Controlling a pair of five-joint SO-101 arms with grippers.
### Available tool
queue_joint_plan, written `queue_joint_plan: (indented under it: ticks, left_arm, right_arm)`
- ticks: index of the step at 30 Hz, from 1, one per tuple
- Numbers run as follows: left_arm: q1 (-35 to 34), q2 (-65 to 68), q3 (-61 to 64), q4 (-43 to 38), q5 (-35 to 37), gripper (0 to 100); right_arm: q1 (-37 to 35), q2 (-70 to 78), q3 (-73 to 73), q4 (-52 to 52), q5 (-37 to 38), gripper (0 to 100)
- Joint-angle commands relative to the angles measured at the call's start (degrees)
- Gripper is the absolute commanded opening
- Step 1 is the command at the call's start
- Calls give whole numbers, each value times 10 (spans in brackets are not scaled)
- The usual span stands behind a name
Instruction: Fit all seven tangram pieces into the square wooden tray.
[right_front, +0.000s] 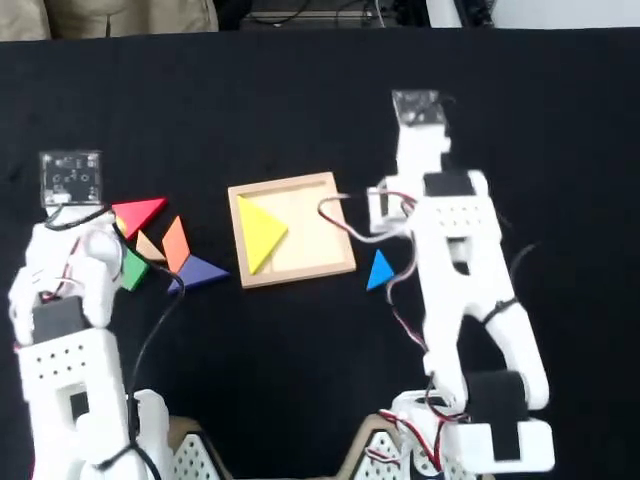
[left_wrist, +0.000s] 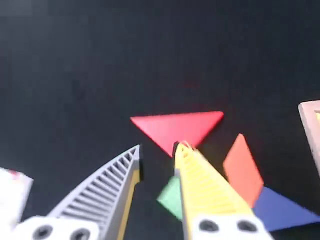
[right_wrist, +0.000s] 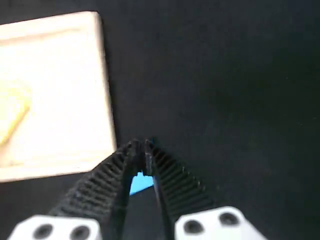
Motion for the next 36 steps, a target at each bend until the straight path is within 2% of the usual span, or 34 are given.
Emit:
queue_joint_plan:
  ticks: [1, 4, 7, 11, 15, 17, 20, 24, 26, 32, 36]
  left_arm:
    - [-3, -40, -79, 54, -104, 88]
    - [-6, -32, -105, 95, -154, 84]
    - [-4, 16, -151, 174, -233, 137]
    - [-7, 140, -273, 282, -365, 191]
    - [-2, 302, -421, 335, -467, 196]
    - [7, 388, -502, 339, -469, 196]
    - [17, 518, -625, 348, -430, 199]
    - [15, 665, -773, 396, -420, 284]
    - [15, 732, -836, 405, -426, 294]
    - [19, 913, -972, 411, -546, 296]
    - [15, 998, -1055, 447, -593, 296]
  right_arm:
    - [25, -32, 45, -92, 3, 15]
    - [45, -33, 82, -130, 3, 15]
    - [58, -28, 104, -162, 3, 15]
    - [69, -1, 113, -194, 3, 15]
    - [69, 36, 103, -210, 3, 15]
    - [75, 54, 94, -211, 3, 16]
    - [87, 77, 78, -212, 3, 16]
    - [90, 107, 58, -212, 3, 16]
    - [89, 118, 52, -211, 3, 40]
    - [89, 131, 47, -212, 3, 210]
    - [89, 131, 49, -214, 4, 221]
